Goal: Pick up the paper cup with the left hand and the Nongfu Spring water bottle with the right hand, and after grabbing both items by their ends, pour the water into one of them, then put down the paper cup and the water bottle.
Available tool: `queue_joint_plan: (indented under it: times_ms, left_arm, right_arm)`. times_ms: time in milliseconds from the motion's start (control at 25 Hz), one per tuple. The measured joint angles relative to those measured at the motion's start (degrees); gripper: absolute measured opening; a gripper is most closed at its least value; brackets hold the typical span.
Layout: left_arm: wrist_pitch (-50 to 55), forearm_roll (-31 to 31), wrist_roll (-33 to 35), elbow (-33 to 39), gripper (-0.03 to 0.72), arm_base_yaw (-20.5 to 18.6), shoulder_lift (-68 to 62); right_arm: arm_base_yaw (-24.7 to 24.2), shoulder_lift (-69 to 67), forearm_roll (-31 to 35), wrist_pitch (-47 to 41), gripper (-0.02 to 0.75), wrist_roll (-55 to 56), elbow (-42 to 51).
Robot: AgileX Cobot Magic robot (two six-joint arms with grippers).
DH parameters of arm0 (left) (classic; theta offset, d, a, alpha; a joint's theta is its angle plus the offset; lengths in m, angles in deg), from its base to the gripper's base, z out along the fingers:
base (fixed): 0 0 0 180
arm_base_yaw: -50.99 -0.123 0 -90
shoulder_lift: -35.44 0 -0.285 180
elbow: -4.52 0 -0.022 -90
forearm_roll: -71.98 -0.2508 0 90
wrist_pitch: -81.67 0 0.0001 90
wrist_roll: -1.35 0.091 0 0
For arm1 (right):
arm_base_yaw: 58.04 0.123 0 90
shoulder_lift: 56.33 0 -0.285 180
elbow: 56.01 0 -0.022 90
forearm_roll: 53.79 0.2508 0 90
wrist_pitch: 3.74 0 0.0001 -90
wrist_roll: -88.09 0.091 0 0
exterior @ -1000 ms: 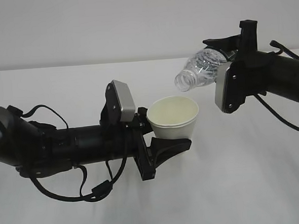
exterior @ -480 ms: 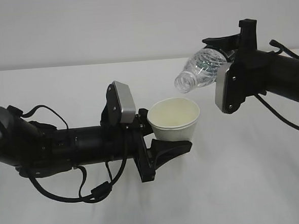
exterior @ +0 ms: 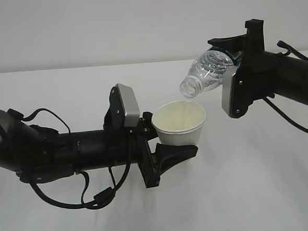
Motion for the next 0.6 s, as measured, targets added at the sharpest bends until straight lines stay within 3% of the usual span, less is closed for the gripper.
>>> queue_joint_plan:
  times_ms: [600]
  left_arm:
    - [-0.1, 0.0, -0.1, 0.0, 0.449, 0.0, 0.0]
  right_arm:
    - [0.0, 0.0, -0.3, 0.0, 0.448, -0.7, 0.0]
